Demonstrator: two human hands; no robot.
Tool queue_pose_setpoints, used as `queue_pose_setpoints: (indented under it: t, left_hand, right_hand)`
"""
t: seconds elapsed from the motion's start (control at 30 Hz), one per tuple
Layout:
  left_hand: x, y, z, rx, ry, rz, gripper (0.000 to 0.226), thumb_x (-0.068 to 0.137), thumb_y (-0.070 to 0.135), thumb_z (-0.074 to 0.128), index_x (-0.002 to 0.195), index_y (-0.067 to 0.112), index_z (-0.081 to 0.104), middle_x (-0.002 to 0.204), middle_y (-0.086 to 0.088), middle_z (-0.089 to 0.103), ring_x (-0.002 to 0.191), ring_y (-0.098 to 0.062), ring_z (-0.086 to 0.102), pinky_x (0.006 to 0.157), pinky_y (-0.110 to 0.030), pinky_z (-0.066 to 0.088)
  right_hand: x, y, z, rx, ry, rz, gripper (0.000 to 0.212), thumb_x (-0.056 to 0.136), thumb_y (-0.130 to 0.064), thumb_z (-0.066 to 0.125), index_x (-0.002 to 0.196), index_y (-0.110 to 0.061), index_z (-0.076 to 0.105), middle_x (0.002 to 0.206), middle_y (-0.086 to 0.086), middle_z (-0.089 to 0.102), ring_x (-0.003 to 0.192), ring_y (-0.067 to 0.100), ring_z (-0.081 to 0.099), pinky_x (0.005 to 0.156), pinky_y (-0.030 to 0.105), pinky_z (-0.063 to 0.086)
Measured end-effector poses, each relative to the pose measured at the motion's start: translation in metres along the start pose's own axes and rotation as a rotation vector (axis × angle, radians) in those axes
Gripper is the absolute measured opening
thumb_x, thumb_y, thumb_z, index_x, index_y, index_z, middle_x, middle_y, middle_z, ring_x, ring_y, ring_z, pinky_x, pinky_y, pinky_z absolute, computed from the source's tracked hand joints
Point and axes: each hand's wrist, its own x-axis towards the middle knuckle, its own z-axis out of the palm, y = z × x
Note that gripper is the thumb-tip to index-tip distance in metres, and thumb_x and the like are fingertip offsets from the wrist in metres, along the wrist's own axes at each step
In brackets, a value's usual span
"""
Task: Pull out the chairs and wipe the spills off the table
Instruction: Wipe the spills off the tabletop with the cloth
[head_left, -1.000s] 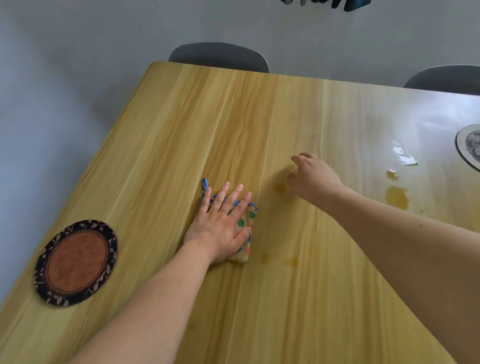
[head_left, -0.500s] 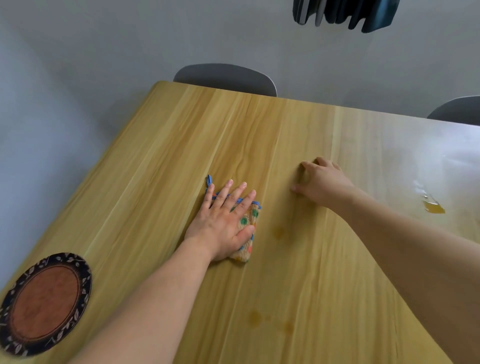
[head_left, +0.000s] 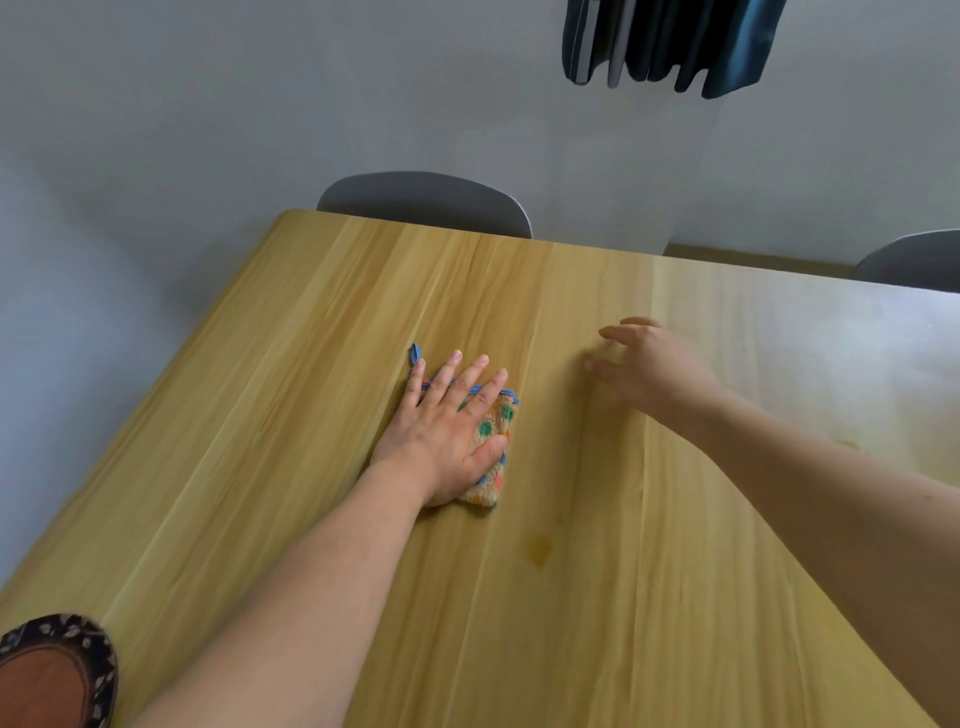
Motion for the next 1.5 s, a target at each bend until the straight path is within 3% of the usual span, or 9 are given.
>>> queue_pose_setpoints:
  t: [0.2,0.47,0.7,1.07,1.3,1.5]
  left_hand:
    - [0.040,-0.008,-0.009,-0.007,0.007,-0.006,0.072,0.092,0.063,0.005,0.153,0.034,-0.022,0.162,0.006,-0.027,0.146,-0.019,-0.032,0.117,-0.052,-0.019]
    - [0.103,-0.022,-0.026,-0.028,0.047,-0.004,0.070,0.096,0.061,0.012,0.154,0.035,-0.018,0.163,0.007,-0.024,0.147,-0.017,-0.029,0.118,-0.050,-0.020]
    - [0.140,-0.031,-0.031,-0.027,0.068,-0.002,0.070,0.098,0.061,0.014,0.155,0.035,-0.017,0.163,0.007,-0.022,0.147,-0.017,-0.028,0.117,-0.049,-0.021]
    - [0.192,-0.037,-0.044,-0.056,0.109,0.035,0.069,0.099,0.058,0.018,0.157,0.032,-0.009,0.166,0.006,-0.009,0.152,-0.016,-0.013,0.122,-0.044,-0.010]
    - [0.217,-0.036,-0.053,-0.040,0.153,0.036,0.069,0.099,0.056,0.023,0.159,0.028,0.002,0.164,0.002,0.008,0.149,-0.023,0.003,0.122,-0.043,0.002]
    - [0.223,-0.032,-0.052,-0.009,0.153,0.013,0.069,0.099,0.056,0.021,0.159,0.028,0.002,0.161,0.002,0.010,0.145,-0.024,0.005,0.121,-0.043,0.006]
  right_hand:
    - [0.026,0.022,-0.002,-0.010,0.143,-0.039,0.054,0.096,-0.051,0.046,0.144,-0.025,0.045,0.155,-0.003,0.034,0.138,0.024,0.039,0.110,0.039,0.035]
    - [0.052,0.044,0.000,-0.129,0.193,-0.039,0.049,0.099,-0.050,0.037,0.139,-0.025,0.051,0.154,-0.001,0.035,0.144,0.020,0.027,0.119,0.037,0.022]
    - [0.059,0.055,0.012,-0.121,0.265,-0.065,0.042,0.099,-0.045,0.041,0.128,-0.021,0.060,0.138,-0.004,0.053,0.130,0.019,0.045,0.111,0.035,0.035]
    - [0.060,0.058,0.020,-0.118,0.305,-0.038,0.045,0.098,-0.046,0.042,0.135,-0.025,0.056,0.147,-0.003,0.046,0.141,0.018,0.035,0.118,0.036,0.026]
    - [0.060,0.058,0.022,-0.112,0.318,-0.035,0.044,0.098,-0.045,0.045,0.133,-0.023,0.058,0.146,-0.002,0.048,0.140,0.020,0.037,0.118,0.037,0.027]
    - [0.060,0.058,0.021,-0.119,0.315,-0.031,0.043,0.098,-0.045,0.045,0.133,-0.024,0.058,0.146,-0.003,0.048,0.140,0.019,0.037,0.118,0.037,0.027]
